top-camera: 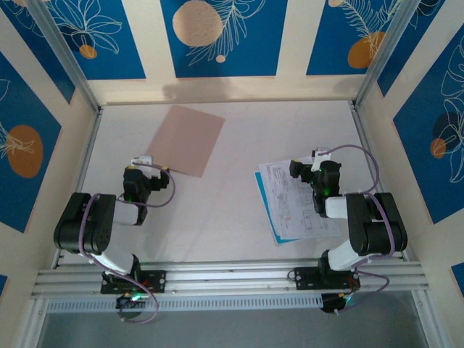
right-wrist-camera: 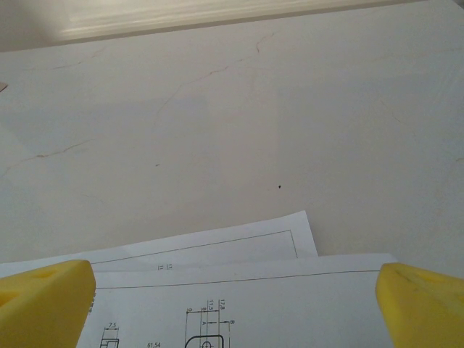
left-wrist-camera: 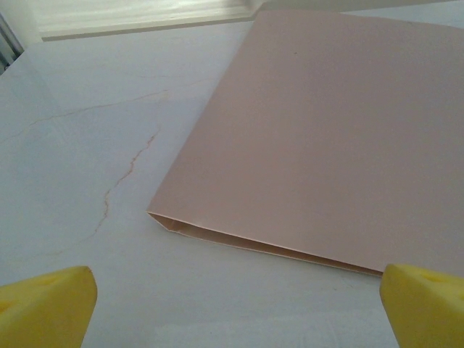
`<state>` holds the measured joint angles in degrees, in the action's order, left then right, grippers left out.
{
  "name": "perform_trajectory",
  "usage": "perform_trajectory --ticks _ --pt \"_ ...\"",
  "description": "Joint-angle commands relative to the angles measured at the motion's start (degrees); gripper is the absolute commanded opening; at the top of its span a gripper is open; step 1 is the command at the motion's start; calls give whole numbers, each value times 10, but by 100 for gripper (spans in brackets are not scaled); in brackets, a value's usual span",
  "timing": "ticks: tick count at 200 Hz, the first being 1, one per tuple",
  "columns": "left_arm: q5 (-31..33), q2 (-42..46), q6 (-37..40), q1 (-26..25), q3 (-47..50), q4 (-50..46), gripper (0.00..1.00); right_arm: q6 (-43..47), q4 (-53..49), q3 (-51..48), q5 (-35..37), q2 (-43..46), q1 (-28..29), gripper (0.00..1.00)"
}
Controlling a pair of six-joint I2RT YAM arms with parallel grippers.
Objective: Put the files into the folder
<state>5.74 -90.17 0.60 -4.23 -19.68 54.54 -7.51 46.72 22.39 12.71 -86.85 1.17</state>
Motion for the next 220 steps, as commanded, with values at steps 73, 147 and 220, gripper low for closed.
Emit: perform_trajectory --ticks 73,147,220 --pt "-13 8 9 8 -12 -2 100 1 15 4 8 -4 2 99" --pt "-12 9 9 8 -11 0 100 -1 15 4 49 7 13 99" --pt "235 193 -125 -53 -188 -364 100 -243 -424 265 235 215 64 99"
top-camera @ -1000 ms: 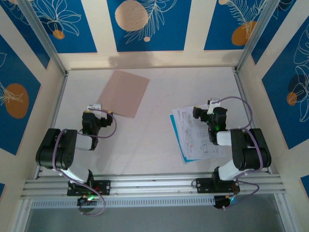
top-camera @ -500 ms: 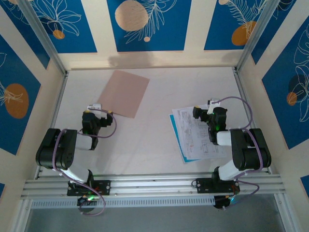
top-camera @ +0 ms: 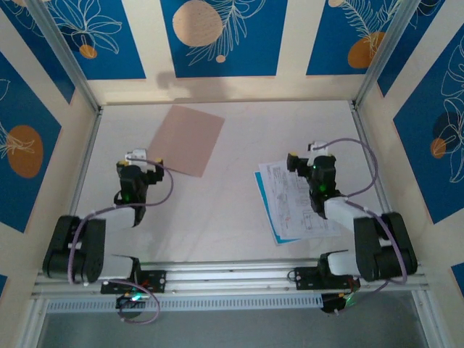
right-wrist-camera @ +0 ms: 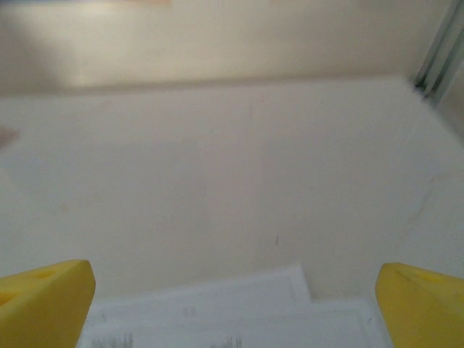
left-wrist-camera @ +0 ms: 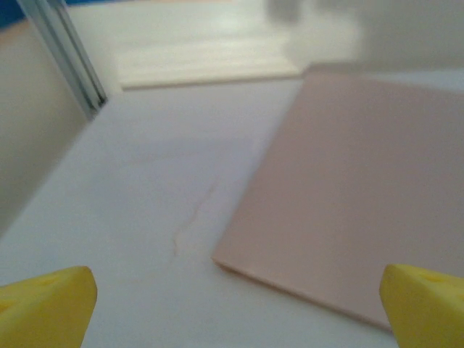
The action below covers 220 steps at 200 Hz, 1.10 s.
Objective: Put the files into the folder
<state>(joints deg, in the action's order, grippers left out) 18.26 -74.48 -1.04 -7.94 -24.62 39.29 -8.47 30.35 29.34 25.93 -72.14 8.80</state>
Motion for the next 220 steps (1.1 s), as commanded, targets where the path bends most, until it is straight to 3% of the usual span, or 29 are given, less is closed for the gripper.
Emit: perform_trajectory --ticks 1,10,17,22,31,37,43,66,84,116,127,168,220 --pt "113 36 -125 -15 -150 -222 100 -254 -296 210 99 68 -17 99" --pt "107 25 -271 -10 -263 -464 100 -421 -553 325 74 50 -50 99" --pt "93 8 -349 -9 -331 -588 100 -494 -650 369 36 25 -81 99" --pt "71 -8 -376 -5 -351 -605 100 -481 -658 381 -50 11 -110 96" --pt "-53 -34 -384 21 -369 -578 100 -461 -650 393 -180 -17 -142 94" --pt "-132 -61 -400 34 -384 -568 100 -466 -666 404 -192 -27 -136 94" --pt "-169 -89 -412 36 -409 -579 100 -470 -692 416 -178 -30 -118 94" --pt "-217 -226 -362 16 -566 -729 98 -437 -752 451 -177 -52 -51 91" --pt "-235 -336 -318 7 -667 -823 90 -409 -773 462 -244 -75 -13 86" --pt "-254 -471 -276 2 -770 -875 81 -382 -785 443 -324 -85 58 83" --pt "-254 -508 -269 -1 -798 -890 74 -376 -785 436 -334 -85 80 83" --pt "-246 -550 -288 -22 -776 -882 59 -379 -787 419 -346 -96 107 81" --pt "-260 -483 -335 -77 -592 -799 53 -381 -782 414 -354 -134 108 79"
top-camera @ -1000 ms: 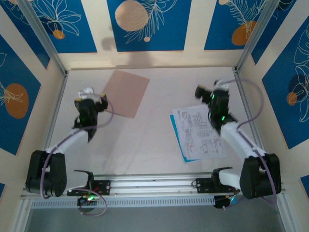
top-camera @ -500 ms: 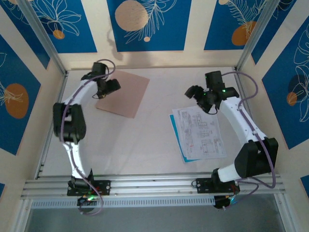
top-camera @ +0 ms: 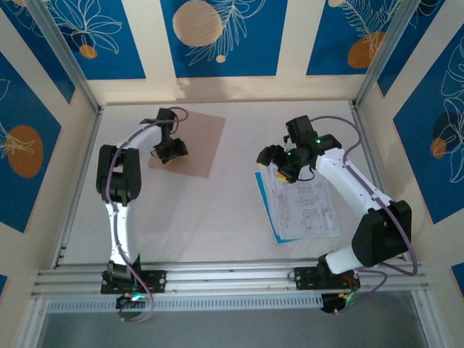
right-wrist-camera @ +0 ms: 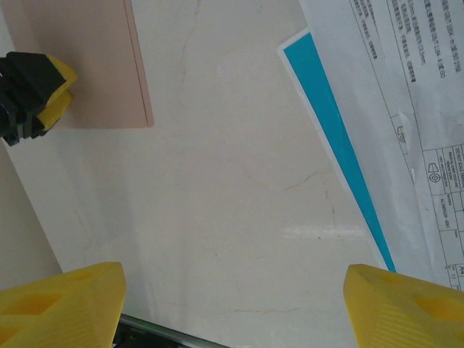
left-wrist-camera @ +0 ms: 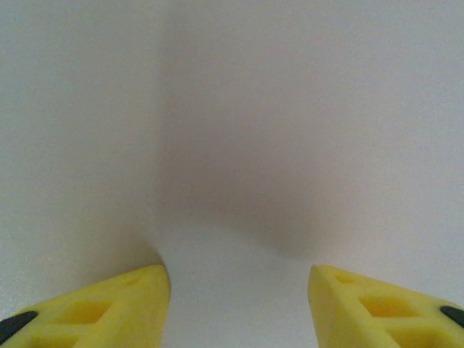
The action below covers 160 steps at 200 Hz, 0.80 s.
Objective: Put the files into the folder
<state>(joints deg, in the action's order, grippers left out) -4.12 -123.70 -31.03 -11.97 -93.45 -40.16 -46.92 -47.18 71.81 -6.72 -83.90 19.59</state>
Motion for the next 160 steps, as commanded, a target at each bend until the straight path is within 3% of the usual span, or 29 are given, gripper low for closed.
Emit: perform_trajectory --ticks 1,34,96,160 --pt "-37 12 -37 -38 102 -2 52 2 -5 -11 -28 -17 0 79" --pt "-61 79 -78 -67 225 60 52 -4 16 -15 -42 -46 14 79" --pt "-74 148 -91 -112 365 101 52 -2 50 27 -53 -148 77 78" --pt "-50 221 -65 -130 445 77 52 13 69 115 -59 -264 129 77"
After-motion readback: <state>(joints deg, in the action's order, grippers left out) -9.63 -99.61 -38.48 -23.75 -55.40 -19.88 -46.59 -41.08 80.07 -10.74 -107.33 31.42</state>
